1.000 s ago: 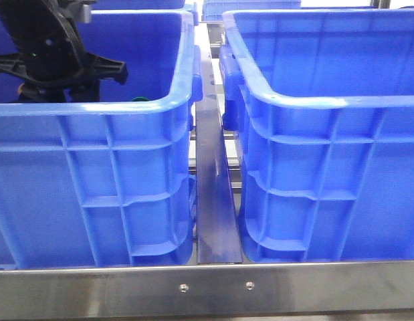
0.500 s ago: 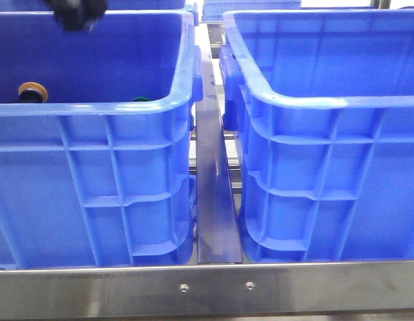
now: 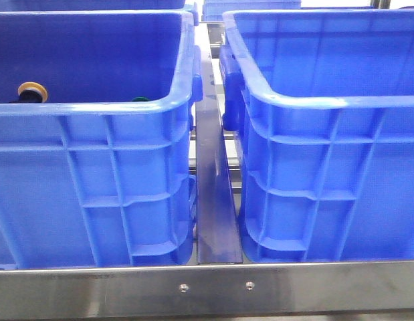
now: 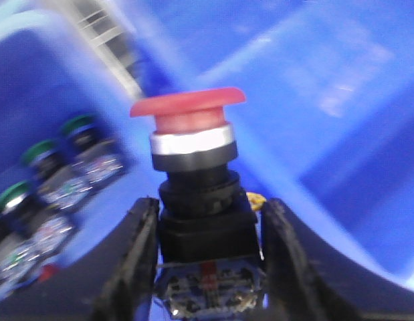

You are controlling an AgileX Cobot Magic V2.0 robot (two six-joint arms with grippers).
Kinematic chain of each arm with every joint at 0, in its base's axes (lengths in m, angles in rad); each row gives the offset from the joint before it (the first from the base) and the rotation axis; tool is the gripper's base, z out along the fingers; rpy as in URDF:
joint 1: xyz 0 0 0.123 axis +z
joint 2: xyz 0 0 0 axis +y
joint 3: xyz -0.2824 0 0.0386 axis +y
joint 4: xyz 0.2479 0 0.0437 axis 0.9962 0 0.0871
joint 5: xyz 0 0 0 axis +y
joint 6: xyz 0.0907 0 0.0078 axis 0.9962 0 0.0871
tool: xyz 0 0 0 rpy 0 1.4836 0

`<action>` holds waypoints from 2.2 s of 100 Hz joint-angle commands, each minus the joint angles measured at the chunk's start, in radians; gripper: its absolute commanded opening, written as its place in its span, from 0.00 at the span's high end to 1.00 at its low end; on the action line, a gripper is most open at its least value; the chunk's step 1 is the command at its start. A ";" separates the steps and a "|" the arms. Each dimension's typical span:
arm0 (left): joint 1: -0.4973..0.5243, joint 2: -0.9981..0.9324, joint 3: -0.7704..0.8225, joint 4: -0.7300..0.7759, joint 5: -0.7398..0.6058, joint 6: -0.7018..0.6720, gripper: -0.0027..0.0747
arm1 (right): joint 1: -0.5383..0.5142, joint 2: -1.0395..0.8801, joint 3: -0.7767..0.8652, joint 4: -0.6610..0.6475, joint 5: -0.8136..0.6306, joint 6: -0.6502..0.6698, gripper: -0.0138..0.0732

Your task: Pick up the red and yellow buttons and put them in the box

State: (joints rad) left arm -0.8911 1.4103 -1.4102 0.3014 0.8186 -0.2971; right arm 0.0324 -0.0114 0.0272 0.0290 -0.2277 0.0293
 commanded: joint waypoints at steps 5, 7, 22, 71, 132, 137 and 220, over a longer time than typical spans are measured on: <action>-0.062 -0.040 -0.033 0.009 -0.086 0.012 0.99 | -0.003 -0.017 -0.009 0.009 -0.112 -0.006 0.92; -0.072 -0.040 -0.033 0.009 -0.093 0.012 0.99 | -0.003 -0.017 -0.017 0.018 -0.104 -0.005 0.92; -0.100 -0.040 -0.033 0.009 -0.112 0.012 0.99 | -0.003 -0.017 -0.140 0.071 0.073 0.032 0.92; -0.100 -0.040 -0.033 0.009 -0.132 0.014 0.99 | -0.003 0.409 -0.816 0.350 1.057 0.063 0.92; -0.100 -0.040 -0.033 0.009 -0.132 0.014 0.99 | -0.003 0.710 -0.863 0.729 0.977 -0.056 0.21; -0.100 -0.040 -0.033 0.009 -0.132 0.014 0.99 | -0.003 0.739 -0.863 0.791 0.969 -0.106 0.21; -0.100 -0.040 -0.033 0.009 -0.129 0.014 0.99 | 0.111 1.269 -1.072 1.517 1.129 -0.766 0.21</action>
State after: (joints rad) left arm -0.9829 1.4103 -1.4102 0.2996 0.7562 -0.2814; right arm 0.1102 1.2476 -0.9912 1.4795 0.8805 -0.7124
